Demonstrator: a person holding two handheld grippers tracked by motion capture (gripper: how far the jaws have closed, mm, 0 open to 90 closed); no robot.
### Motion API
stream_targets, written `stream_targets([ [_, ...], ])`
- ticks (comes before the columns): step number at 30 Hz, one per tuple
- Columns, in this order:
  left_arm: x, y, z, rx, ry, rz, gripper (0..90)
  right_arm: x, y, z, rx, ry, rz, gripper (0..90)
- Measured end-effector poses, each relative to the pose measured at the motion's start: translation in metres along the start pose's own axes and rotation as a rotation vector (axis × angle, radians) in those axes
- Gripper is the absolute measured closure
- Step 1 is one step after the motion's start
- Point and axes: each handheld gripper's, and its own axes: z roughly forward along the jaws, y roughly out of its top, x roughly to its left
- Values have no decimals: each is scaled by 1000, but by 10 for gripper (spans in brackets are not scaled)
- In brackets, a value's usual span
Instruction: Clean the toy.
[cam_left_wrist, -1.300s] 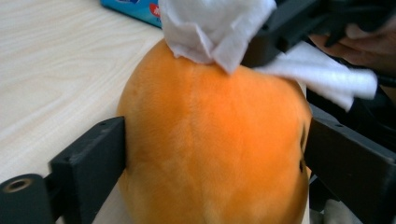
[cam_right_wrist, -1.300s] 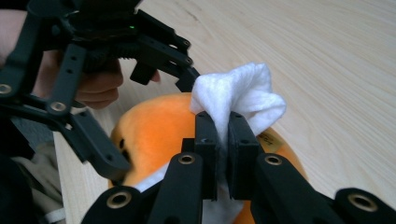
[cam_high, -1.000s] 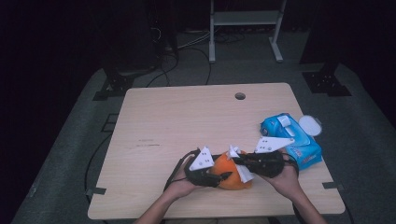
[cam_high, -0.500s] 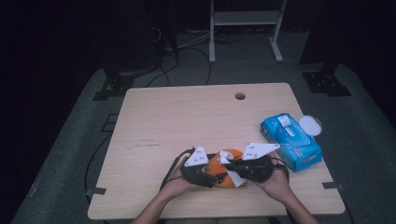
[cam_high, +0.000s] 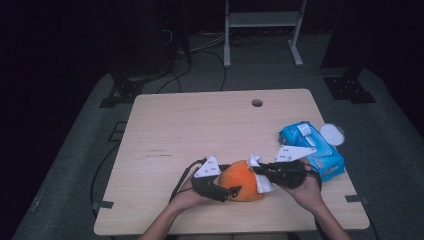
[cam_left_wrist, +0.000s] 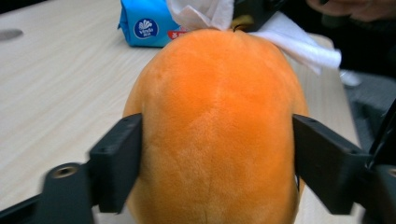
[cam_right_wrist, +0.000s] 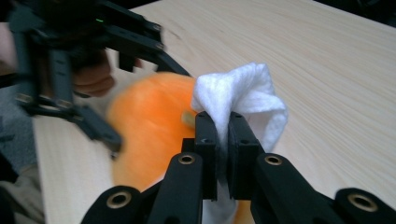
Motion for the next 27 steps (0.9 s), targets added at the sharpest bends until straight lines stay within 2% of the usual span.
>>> stream_targets([
  [1,-3,2,-1,10,10,43,260,5,3,2,0,8,-16,839],
  [3,-8,3,0,7,14,96,276,15,7,6,-10,47,-36,839],
  [4,-10,4,0,9,16,111,280,19,9,7,-12,67,-46,839],
  [5,-11,4,0,12,17,118,281,21,10,8,-7,65,-59,839],
  [6,-9,3,-1,6,15,114,285,22,11,8,1,53,-76,839],
  [8,-7,1,-2,5,6,102,289,15,10,5,-4,40,-65,839],
  [11,0,-1,-4,-9,-32,19,265,1,1,1,-7,25,-15,838],
  [12,2,-1,-4,-11,-41,-4,258,-2,-2,0,-4,18,-12,838],
  [13,3,-1,-3,-13,-41,-8,259,-3,-4,-1,-1,11,-10,838],
  [16,1,0,-3,-8,-29,20,282,-3,-5,-4,4,2,-9,838],
  [19,-7,3,-3,4,-14,98,298,4,1,-3,-9,21,-22,838],
  [21,-9,4,-3,4,-14,129,301,9,5,-3,-12,33,-43,838],
  [24,-7,1,-4,-1,-21,117,305,7,5,-2,-5,28,-47,838],
  [27,-2,-2,-5,-6,-27,85,303,-8,-5,-4,4,6,0,838],
])
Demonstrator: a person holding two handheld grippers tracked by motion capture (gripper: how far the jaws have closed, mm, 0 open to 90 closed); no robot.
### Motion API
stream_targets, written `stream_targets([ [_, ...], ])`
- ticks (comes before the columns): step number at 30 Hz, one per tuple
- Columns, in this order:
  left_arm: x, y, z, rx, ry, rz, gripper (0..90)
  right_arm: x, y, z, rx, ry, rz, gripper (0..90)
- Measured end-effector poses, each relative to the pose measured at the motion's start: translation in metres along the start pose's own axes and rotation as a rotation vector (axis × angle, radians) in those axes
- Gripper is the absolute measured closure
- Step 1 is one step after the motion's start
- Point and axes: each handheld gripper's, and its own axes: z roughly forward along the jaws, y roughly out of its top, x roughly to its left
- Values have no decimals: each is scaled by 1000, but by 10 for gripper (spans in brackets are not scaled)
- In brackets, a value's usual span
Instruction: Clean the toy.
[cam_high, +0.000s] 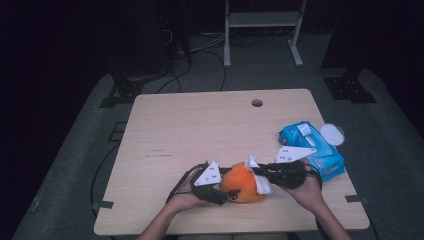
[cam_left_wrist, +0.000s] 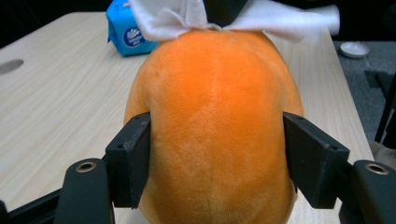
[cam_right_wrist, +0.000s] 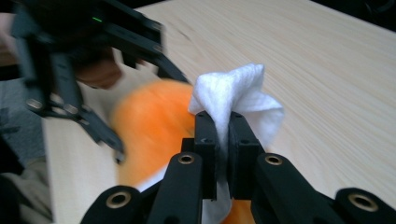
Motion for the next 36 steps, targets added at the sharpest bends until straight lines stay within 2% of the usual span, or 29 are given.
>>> stream_targets([
  [2,0,0,0,-3,-5,-1,299,-7,-7,-3,-1,1,35,837],
  [4,-1,3,2,9,-12,-10,284,-8,-8,-5,-2,-3,39,838],
  [6,0,6,2,32,-23,-28,226,-5,-8,-3,-1,-2,35,838],
  [8,5,7,1,40,-23,-80,172,-3,-7,-1,-1,5,30,838],
  [10,11,5,1,43,-29,-168,121,-2,-7,-1,4,9,29,838],
  [12,12,2,3,43,-37,-204,119,-2,-7,-1,7,6,30,838],
  [13,11,2,4,41,-31,-193,159,-3,-7,-1,8,4,33,838],
  [14,8,4,4,45,-13,-161,206,-4,-7,-1,8,2,38,838],
  [17,1,11,5,36,15,-96,274,2,1,-3,-11,12,27,838],
  [21,-15,21,12,44,35,6,284,22,15,3,-36,64,-29,837],
  [22,-19,23,12,55,36,35,284,28,18,6,-32,75,-46,837],
  [23,-21,23,12,58,37,48,282,34,20,9,-12,70,-81,837],
  [24,-20,22,12,55,34,40,275,36,21,11,2,61,-98,837],
  [26,-15,19,10,34,19,-12,245,34,19,10,-1,60,-86,838],
  [27,-15,18,11,30,18,-22,245,30,17,9,-1,51,-75,837],
  [29,-16,20,12,29,24,-9,253,26,16,6,-8,52,-46,838],
  [31,-19,22,13,34,31,-5,264,30,16,7,-11,50,-52,838],
  [33,-21,23,14,44,36,16,268,35,17,12,-12,85,-53,838],
  [36,-19,20,12,42,33,9,277,40,17,17,4,88,-69,838],
])
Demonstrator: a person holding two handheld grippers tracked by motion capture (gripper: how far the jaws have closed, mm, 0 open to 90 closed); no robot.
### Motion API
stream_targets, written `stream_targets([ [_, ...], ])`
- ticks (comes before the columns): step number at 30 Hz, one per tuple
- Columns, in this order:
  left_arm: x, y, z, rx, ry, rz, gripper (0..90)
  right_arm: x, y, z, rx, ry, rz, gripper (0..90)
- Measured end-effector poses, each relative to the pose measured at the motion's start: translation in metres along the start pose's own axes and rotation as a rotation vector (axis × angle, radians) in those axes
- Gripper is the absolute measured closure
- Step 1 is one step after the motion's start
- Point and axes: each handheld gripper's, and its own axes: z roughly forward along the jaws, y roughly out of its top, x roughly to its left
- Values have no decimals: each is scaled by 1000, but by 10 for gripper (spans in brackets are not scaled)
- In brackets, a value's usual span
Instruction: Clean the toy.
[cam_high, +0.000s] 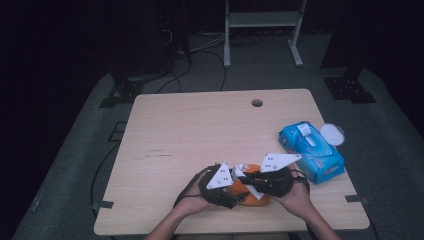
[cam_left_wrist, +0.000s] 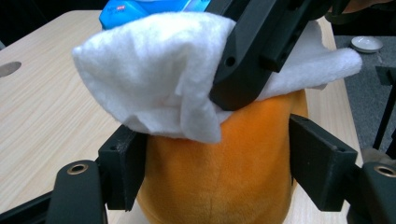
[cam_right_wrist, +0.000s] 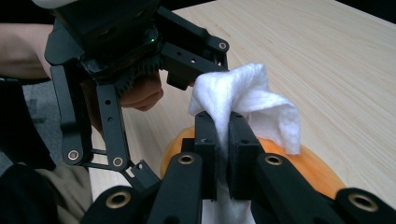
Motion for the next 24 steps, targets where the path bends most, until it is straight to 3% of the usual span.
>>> stream_targets([
  [3,2,-2,-1,-1,-11,-12,294,-7,-1,-6,-5,-33,-4,838],
  [6,3,-4,-2,-1,-28,-22,289,-21,-8,-20,0,-83,23,838],
  [8,4,-4,-2,-5,-46,-32,260,-28,-14,-27,-2,-86,55,838],
  [12,12,-3,0,-40,-72,-156,107,-24,-15,-26,4,-72,38,839],
  [14,13,-5,2,-37,-77,-184,99,-19,-12,-22,-2,-57,22,838],
  [17,8,-7,4,-22,-63,-131,180,-5,-7,-12,1,-25,-1,837],
  [19,6,-6,2,-10,-24,-90,265,0,-5,-6,6,-6,-10,837],
  [21,6,-4,-2,-30,1,-88,330,-1,-4,-6,8,-18,-26,837],
  [24,8,0,-6,-74,86,-68,374,-12,-4,-18,-32,-54,8,838],
])
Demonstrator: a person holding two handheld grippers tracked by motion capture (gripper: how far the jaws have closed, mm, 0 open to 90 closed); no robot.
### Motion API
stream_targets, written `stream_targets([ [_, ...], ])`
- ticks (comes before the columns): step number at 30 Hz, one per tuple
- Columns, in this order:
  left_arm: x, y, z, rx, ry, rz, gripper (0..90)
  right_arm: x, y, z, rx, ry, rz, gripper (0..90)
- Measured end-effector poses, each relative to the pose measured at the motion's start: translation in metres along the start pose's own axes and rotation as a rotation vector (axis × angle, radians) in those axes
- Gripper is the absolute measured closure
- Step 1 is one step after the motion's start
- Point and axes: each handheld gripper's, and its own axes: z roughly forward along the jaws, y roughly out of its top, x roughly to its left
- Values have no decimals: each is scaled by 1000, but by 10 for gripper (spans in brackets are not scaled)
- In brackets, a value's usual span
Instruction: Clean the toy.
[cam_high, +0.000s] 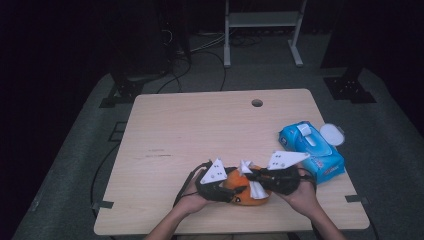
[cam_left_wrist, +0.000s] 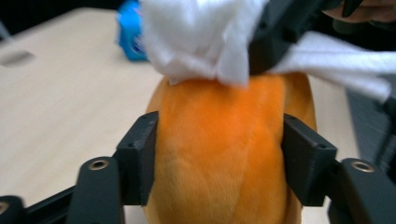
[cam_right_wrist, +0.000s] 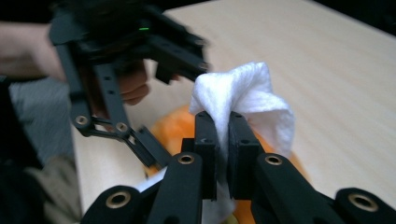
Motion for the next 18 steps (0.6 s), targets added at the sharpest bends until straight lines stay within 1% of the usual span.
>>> stream_targets([
  [1,2,0,-1,0,18,11,374,-4,-1,-3,-6,-18,14,837],
  [3,7,-2,-1,4,23,-1,370,-12,-6,-6,-3,-45,32,838],
  [5,11,-8,-2,9,19,-19,368,-23,-14,-6,2,-41,70,838],
  [6,14,-10,-3,9,11,-31,367,-28,-17,-5,6,-35,86,838],
  [7,15,-11,-4,11,3,-33,363,-32,-21,-5,10,-28,107,838],
  [8,15,-11,-5,17,-9,-29,357,-34,-22,-6,8,-18,118,838],
  [9,16,-12,-6,18,-29,-34,345,-34,-23,-7,11,-14,123,838],
  [10,16,-12,-7,24,-52,-38,324,-33,-23,-8,20,-20,111,838],
  [12,16,-13,-9,26,-89,-41,284,-32,-23,-9,30,-24,103,838],
  [13,16,-12,-10,29,-95,-44,271,-31,-23,-8,32,-21,106,838],
  [14,17,-12,-11,29,-104,-63,249,-31,-23,-8,33,-20,107,838],
  [15,18,-11,-12,31,-103,-79,219,-31,-23,-8,36,-17,108,838],
  [16,21,-11,-13,31,-90,-107,193,-30,-23,-8,39,-14,104,838],
  [17,24,-11,-12,33,-76,-142,151,-28,-22,-8,46,0,96,838],
  [18,25,-11,-11,37,-71,-170,117,-27,-22,-8,46,2,87,838],
])
